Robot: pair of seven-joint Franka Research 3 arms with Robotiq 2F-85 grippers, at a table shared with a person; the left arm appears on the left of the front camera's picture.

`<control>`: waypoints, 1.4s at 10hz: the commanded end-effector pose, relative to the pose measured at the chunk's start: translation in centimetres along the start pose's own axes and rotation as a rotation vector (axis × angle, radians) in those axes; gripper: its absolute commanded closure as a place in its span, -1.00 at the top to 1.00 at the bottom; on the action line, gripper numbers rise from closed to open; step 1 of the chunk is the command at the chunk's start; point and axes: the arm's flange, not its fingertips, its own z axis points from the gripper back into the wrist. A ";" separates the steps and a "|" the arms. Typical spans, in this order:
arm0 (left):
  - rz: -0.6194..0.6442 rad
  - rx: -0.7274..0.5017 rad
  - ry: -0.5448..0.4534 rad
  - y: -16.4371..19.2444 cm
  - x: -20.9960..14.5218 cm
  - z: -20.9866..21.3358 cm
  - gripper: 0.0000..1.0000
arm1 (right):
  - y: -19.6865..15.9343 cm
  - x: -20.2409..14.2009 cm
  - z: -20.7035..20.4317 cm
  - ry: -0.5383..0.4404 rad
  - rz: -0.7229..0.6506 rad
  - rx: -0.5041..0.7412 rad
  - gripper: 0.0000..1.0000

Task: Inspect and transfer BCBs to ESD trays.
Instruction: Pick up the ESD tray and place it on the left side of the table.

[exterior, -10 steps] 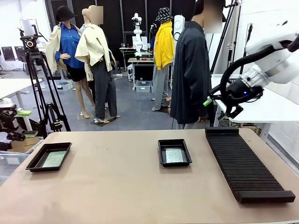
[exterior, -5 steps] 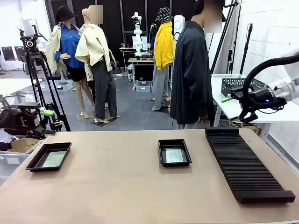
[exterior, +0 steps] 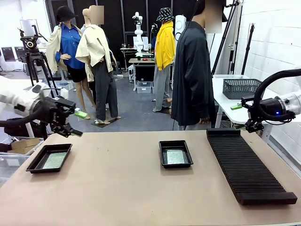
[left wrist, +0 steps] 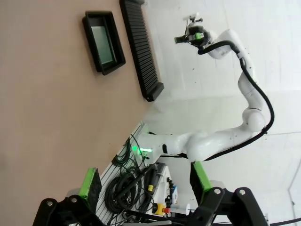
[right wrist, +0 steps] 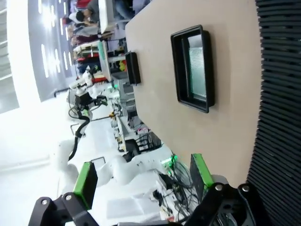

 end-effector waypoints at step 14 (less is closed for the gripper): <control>0.002 0.580 0.061 -4.8 7.4 -29.8 1.00 | -1.6 2.0 1.0 0.055 0.023 0.044 1.00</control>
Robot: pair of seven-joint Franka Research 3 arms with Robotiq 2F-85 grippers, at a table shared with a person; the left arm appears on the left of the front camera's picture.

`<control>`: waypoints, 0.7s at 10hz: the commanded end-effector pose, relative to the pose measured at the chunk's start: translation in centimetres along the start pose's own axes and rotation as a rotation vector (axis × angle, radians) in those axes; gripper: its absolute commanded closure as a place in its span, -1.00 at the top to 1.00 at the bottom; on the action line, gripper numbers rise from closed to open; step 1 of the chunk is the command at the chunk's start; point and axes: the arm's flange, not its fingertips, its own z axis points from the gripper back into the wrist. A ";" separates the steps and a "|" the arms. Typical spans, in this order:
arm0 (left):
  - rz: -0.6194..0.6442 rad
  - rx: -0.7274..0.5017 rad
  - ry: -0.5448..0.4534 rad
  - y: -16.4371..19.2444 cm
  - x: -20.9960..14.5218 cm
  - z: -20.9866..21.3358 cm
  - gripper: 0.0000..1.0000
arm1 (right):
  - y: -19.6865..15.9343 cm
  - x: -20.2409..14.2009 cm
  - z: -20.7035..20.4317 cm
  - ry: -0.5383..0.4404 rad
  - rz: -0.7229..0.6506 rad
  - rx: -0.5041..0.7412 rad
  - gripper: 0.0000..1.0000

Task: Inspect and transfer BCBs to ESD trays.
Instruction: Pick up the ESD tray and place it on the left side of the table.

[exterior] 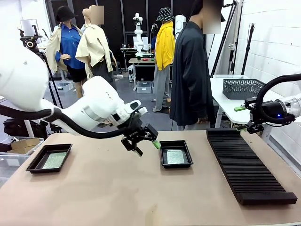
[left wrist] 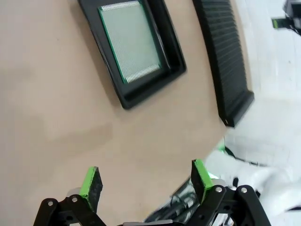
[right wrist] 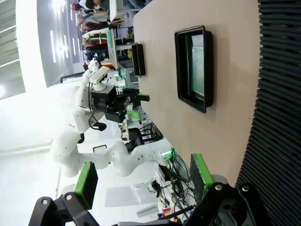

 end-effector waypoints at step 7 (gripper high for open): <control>0.185 0.236 -0.239 -2.2 6.2 -7.2 1.00 | 0.3 0.0 -0.1 0.002 -0.011 -0.001 1.00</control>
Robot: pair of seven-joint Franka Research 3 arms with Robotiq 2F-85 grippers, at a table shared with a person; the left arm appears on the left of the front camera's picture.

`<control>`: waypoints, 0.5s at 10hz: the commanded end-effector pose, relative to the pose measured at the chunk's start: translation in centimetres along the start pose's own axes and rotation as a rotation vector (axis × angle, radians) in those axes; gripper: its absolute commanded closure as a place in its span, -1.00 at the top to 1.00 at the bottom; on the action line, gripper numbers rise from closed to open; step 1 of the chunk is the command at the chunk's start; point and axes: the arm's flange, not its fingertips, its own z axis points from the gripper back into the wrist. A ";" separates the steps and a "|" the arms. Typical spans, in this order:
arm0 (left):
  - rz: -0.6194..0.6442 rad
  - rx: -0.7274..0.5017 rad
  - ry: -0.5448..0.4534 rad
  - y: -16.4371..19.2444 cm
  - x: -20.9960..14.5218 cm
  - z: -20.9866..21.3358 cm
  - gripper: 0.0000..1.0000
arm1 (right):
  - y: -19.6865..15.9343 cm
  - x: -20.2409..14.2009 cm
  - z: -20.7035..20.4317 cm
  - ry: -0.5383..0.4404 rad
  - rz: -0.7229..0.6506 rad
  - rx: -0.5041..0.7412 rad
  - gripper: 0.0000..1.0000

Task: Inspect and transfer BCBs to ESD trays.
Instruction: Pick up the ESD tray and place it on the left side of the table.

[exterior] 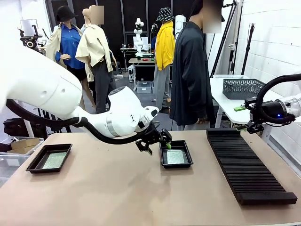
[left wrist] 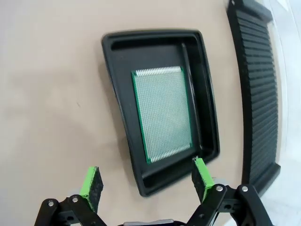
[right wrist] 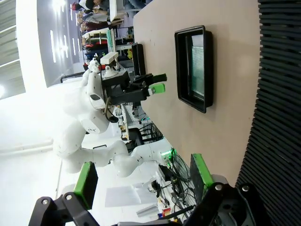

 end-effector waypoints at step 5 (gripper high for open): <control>0.055 0.146 -0.052 -1.2 3.1 -3.8 1.00 | 0.3 0.0 -0.1 0.002 -0.012 -0.001 1.00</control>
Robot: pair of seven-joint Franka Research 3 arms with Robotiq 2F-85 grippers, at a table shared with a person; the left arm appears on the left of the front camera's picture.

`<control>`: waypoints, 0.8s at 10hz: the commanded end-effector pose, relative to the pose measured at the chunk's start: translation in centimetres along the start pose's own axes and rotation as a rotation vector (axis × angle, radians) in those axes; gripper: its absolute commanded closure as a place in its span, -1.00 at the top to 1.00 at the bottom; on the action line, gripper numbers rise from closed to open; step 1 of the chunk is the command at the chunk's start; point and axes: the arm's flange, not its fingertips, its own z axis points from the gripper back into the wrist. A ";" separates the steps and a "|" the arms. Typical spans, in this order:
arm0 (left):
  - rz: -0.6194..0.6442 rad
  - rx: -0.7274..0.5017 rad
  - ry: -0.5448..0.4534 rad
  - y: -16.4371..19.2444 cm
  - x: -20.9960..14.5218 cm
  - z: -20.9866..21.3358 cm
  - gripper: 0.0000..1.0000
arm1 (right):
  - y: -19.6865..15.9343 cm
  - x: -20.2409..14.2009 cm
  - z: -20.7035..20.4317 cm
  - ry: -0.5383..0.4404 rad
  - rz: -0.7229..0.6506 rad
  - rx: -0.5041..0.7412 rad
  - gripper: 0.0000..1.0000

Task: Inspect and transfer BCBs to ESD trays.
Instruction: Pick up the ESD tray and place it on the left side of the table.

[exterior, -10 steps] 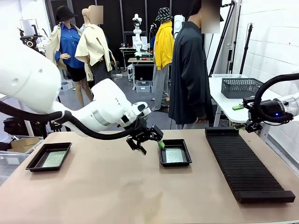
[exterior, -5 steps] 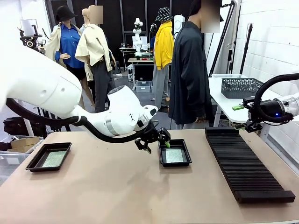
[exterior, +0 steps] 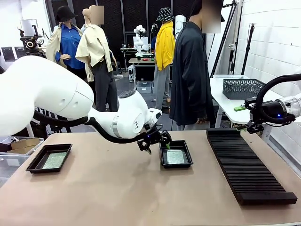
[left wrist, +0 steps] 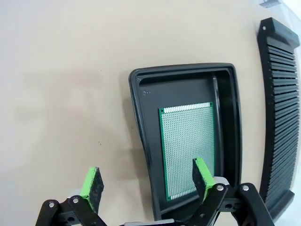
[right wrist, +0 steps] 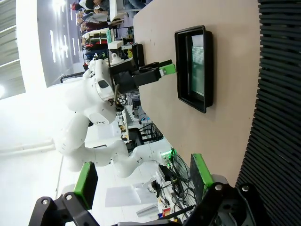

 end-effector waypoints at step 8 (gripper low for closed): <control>0.015 0.050 0.031 -1.8 1.4 -1.7 -0.14 | 0.3 0.0 -0.1 0.002 -0.012 -0.001 1.00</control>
